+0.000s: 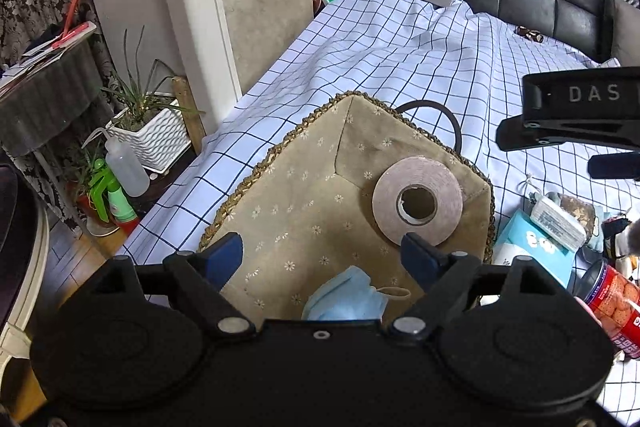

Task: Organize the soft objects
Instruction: 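Carry the mask and tape roll over the wicker basket and release both, then withdraw both grippers from the basket back toward the remaining items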

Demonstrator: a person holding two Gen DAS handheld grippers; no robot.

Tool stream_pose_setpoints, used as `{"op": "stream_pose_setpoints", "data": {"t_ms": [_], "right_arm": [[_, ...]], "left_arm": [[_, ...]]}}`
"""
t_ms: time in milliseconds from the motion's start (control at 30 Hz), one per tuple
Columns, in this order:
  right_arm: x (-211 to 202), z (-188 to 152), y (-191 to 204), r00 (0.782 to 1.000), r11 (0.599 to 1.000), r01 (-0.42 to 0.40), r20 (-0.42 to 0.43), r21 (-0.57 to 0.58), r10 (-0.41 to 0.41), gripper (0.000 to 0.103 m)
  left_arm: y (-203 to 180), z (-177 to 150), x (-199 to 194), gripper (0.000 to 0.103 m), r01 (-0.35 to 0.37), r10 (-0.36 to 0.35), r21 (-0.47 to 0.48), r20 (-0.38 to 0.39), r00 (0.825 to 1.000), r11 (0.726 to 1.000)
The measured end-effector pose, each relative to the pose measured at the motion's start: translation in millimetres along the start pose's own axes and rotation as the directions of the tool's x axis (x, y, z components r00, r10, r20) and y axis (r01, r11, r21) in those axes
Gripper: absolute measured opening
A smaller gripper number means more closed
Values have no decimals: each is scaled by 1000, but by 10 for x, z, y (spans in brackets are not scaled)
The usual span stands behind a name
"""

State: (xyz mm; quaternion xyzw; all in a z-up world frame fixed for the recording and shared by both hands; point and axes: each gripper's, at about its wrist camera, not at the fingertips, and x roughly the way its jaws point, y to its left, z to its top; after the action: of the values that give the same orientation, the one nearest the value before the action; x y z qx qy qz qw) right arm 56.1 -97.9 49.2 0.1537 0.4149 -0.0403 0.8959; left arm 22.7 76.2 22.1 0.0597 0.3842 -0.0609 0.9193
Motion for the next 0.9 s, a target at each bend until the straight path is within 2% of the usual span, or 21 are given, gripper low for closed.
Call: {"op": "stream_pose_setpoints", "data": {"t_ms": [233,500,900], "right_arm": [[-6,-30,-47,1000,1000,25,-12,-6,-25,100],[12,-61,18,999,999,36,-26,-29,-36,100],[128,-202,10,993,992,78,-79,-95,-85,100]], "left_arm": [[-51,-18,42,83,-9,9,14,-22,1000,1000],[-69,-28,-1,84,-25,25,23,-14,1000,999],[54,0,40,84,-71,70,-25,-17,997,997]]}}
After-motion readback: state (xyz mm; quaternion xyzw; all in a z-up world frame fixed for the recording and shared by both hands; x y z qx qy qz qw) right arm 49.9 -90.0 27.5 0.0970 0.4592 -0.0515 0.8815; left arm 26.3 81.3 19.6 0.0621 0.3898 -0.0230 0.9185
